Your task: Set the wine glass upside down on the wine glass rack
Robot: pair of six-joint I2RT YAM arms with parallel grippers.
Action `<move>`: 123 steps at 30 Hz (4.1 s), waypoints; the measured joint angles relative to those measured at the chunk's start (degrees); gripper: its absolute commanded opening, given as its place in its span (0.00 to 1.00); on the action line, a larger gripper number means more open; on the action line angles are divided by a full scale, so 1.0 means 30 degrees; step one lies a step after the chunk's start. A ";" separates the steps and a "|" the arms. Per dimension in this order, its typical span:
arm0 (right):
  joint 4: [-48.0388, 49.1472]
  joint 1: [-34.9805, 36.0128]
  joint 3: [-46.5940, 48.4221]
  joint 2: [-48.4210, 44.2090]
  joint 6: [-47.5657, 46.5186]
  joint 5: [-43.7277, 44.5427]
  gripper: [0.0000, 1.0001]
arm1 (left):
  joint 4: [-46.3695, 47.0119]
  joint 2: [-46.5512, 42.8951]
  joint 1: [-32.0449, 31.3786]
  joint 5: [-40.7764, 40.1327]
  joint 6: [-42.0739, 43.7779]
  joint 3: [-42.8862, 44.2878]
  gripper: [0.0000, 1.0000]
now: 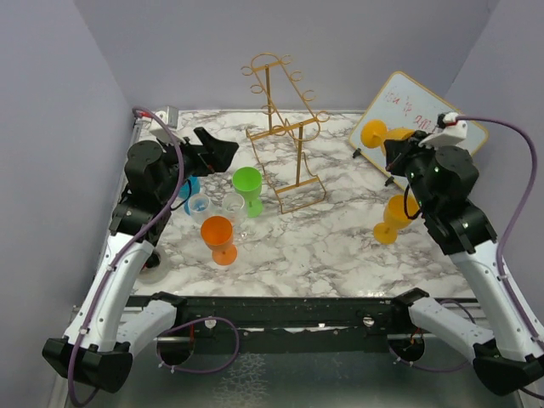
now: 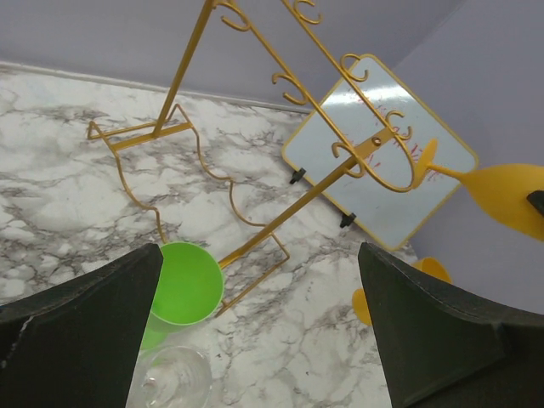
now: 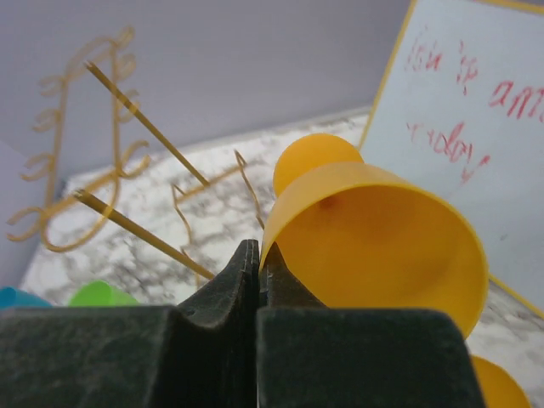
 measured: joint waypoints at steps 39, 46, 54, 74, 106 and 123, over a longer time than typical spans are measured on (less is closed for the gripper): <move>2.2644 -0.0007 -0.6266 -0.0262 1.0098 -1.2473 0.00 | 0.8692 0.4328 -0.9435 -0.4342 -0.9675 0.2463 0.93; 2.5106 -0.0007 -0.6717 0.0546 1.1985 -1.3296 0.01 | 1.0688 0.4787 -1.0397 -0.6280 -1.0156 0.2266 0.71; 2.6527 -0.0007 -0.7351 0.1020 1.3267 -1.3777 0.01 | 1.1774 0.5574 -1.1395 -0.9821 -1.0972 0.2310 0.50; 2.6986 -0.0007 -0.7453 0.0896 1.3180 -1.4105 0.01 | 1.2633 0.6900 -1.1650 -1.1264 -1.1438 0.3169 0.31; 1.9671 -0.0022 -0.8291 -0.2055 1.1030 -1.1992 0.73 | 0.8415 0.9282 -0.6637 -0.9224 0.0313 1.1635 0.00; 1.4047 -0.0022 -0.7570 -0.3381 0.7774 -1.0979 0.73 | 0.1596 1.2998 -0.2098 -0.8386 0.8502 1.5497 0.00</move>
